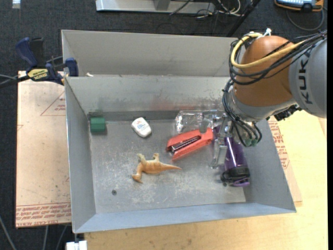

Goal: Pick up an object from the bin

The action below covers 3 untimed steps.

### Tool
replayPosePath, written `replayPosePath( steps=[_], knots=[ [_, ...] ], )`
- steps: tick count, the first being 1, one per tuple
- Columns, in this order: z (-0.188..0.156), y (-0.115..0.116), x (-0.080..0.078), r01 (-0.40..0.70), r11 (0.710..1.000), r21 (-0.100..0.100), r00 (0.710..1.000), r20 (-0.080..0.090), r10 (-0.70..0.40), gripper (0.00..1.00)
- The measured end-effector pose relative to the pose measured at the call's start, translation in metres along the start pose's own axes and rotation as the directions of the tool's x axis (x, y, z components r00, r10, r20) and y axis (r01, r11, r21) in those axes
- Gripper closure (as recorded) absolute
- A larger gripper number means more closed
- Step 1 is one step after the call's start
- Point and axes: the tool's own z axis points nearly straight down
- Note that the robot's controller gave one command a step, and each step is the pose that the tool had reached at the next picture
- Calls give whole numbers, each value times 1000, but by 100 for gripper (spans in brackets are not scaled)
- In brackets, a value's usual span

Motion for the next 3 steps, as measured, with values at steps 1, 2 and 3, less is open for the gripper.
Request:
replayPosePath(
  steps=[1, 2, 3],
  knots=[
    [-5, 0, -1, 1, 1000, 0, 1000, 8, -1, 0],
    [32, 3, -43, 211, 977, 3, 977, 15, -211, 0],
    [49, 6, -63, 530, 848, 3, 848, 6, -530, 0]
  ],
)
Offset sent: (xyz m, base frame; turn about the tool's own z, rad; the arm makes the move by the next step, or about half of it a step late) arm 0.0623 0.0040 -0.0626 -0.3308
